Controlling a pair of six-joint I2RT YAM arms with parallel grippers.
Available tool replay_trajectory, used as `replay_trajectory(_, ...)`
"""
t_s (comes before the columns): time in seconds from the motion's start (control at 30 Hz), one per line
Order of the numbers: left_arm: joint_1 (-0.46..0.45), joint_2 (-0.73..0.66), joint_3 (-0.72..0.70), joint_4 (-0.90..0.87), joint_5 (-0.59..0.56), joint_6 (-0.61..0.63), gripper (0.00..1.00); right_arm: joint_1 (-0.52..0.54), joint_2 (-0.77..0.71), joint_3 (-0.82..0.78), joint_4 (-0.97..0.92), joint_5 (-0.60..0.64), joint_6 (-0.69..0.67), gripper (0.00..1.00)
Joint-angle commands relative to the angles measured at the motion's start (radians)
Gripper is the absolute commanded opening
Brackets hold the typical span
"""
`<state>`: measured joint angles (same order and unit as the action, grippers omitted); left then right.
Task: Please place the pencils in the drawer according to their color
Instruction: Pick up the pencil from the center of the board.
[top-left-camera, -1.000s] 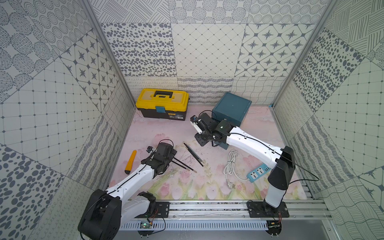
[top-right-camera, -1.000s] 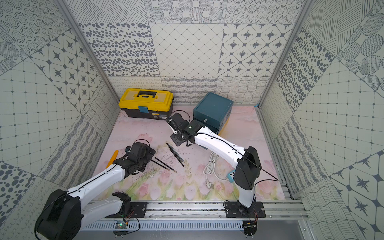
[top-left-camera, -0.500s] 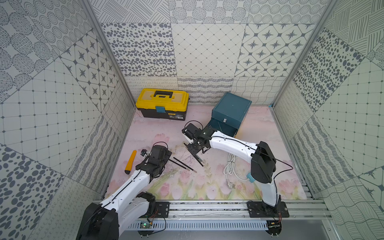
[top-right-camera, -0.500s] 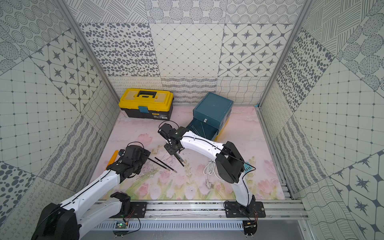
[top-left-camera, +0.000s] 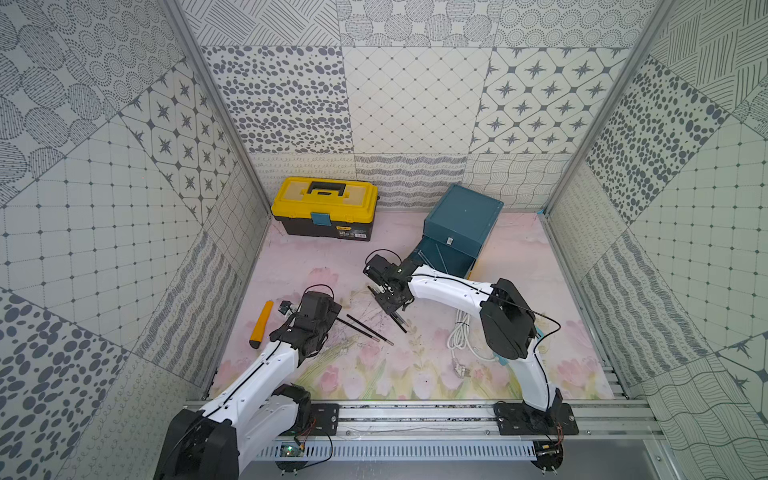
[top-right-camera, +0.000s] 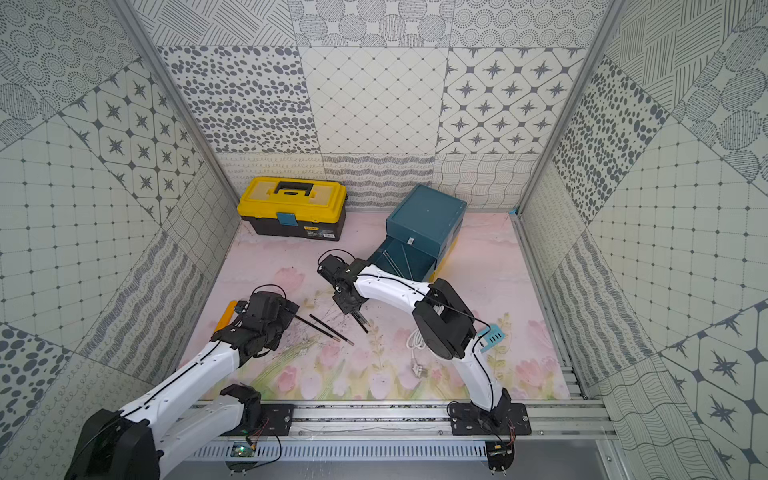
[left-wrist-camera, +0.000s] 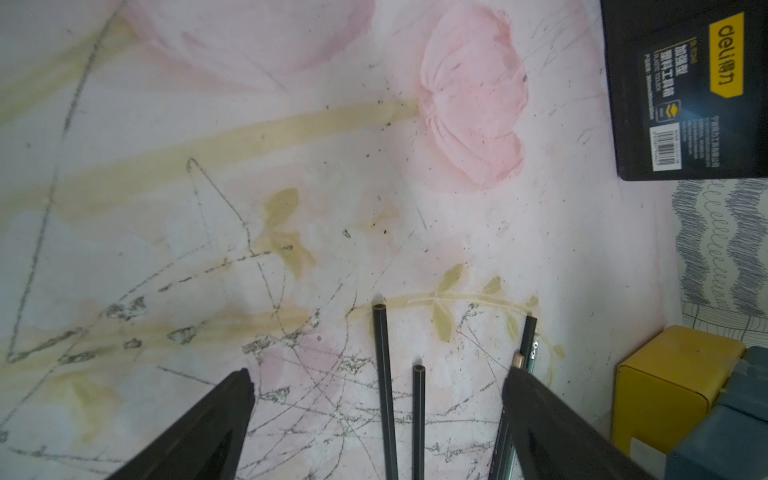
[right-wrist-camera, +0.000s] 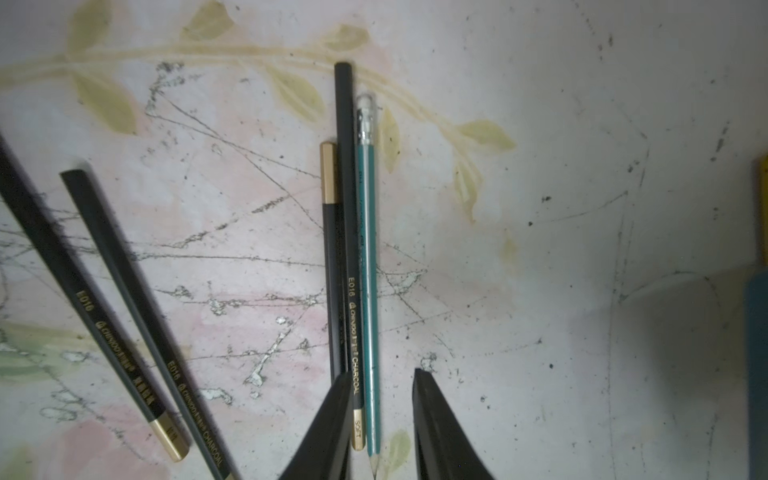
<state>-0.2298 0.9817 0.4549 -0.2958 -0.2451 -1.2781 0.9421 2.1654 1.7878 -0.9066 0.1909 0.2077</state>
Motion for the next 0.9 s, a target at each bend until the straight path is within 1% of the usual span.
replay_trajectory(0.0, 0.006, 0.006, -0.001, -0.011, -0.005, 0.02, 0.99, -0.007, 0.036, 0.018, 0.023, -0.007, 0.019, 0.29)
replay_trajectory(0.27, 0.005, 0.009, -0.002, -0.008, -0.001, 0.02, 0.99, -0.012, 0.068, 0.029, 0.028, -0.027, 0.018, 0.26)
replay_trajectory(0.53, 0.005, 0.016, -0.003, -0.002, 0.004, 0.019, 0.99, -0.012, 0.073, 0.036, 0.032, -0.058, 0.016, 0.25)
replay_trajectory(0.87, 0.005, 0.018, -0.002, 0.002, 0.007, 0.02, 0.99, -0.012, 0.094, 0.036, 0.034, -0.056, 0.018, 0.23)
